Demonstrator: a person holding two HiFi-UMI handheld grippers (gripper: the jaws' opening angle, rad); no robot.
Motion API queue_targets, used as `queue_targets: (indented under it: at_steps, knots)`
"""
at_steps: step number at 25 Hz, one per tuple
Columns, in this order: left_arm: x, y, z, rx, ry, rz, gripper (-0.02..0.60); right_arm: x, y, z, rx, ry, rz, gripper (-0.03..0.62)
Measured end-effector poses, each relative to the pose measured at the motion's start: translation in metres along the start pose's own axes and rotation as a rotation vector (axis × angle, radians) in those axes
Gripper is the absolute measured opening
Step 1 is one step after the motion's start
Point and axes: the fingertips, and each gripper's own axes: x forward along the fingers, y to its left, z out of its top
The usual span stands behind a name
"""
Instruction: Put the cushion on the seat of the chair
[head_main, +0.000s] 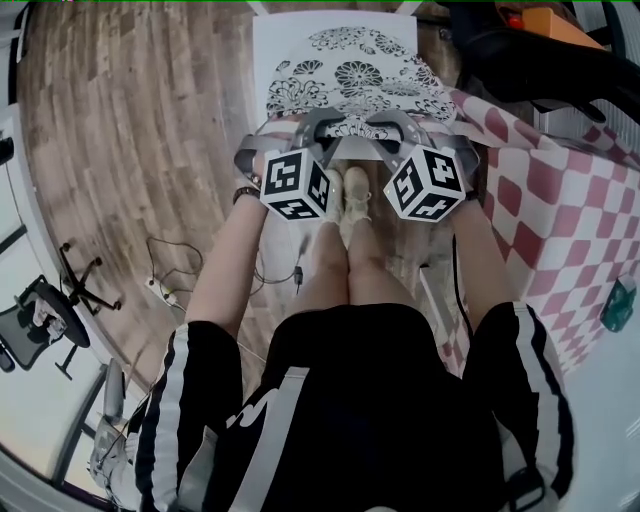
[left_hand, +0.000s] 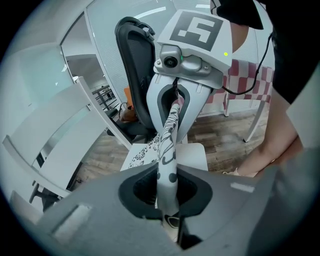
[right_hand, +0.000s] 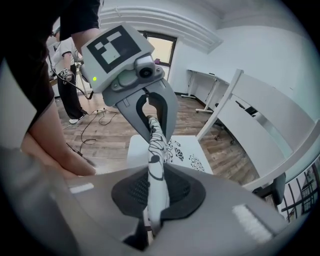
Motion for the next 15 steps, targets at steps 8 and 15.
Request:
queue_targets:
  at_steps: [8,15]
  knots:
    - [0.014,-0.021,-0.021,0.007,0.03,-0.026,0.017,0.022,0.021,-0.01,0.042,0.0,0.036,0.012]
    - [0.024,-0.028,-0.041,0.029,0.052,-0.032,0.017,0.044,0.027,-0.014,0.096,-0.025,0.048,0.012]
